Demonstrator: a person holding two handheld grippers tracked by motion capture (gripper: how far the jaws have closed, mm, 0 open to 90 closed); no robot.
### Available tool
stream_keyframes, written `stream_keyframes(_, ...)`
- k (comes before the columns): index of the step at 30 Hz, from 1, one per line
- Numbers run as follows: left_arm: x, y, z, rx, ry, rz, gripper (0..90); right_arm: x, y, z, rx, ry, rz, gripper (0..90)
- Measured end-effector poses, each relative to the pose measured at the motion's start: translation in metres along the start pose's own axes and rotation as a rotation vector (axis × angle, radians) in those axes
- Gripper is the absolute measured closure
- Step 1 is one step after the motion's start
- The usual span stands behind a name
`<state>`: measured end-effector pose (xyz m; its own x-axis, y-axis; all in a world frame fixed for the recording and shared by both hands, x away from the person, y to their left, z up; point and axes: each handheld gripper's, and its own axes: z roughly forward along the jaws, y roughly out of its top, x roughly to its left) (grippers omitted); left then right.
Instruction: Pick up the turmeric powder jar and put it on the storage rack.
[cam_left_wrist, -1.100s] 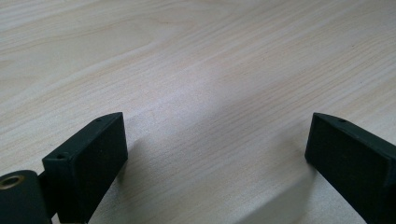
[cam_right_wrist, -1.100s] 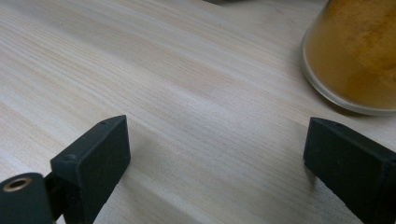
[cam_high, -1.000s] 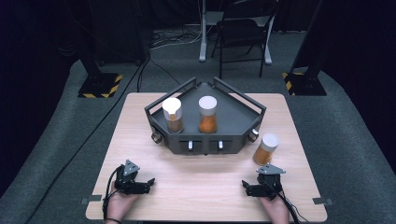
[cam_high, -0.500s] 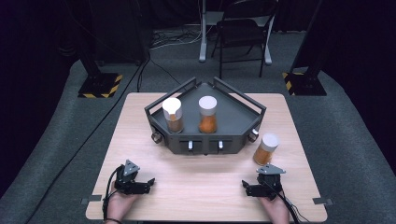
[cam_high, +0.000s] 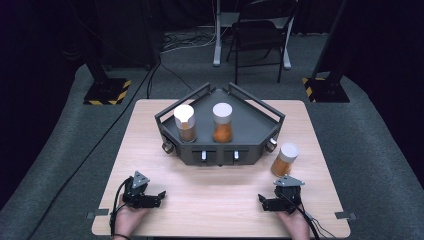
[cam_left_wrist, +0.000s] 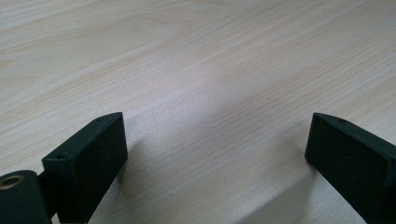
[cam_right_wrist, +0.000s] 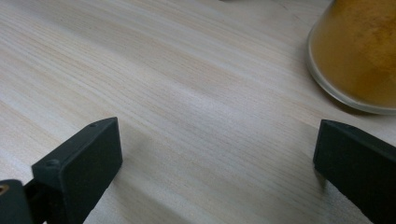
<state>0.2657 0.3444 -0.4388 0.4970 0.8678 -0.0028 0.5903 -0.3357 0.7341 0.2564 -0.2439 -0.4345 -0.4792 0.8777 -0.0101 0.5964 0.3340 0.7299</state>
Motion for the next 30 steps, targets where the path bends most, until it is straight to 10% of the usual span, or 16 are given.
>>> stream_keyframes(30, 0.0001, 0.0001, 0.0000, 0.000, 0.000, 0.000, 5.6, 0.0016, -0.0061, -0.0062, -0.036, -0.035, 0.053, 3.6)
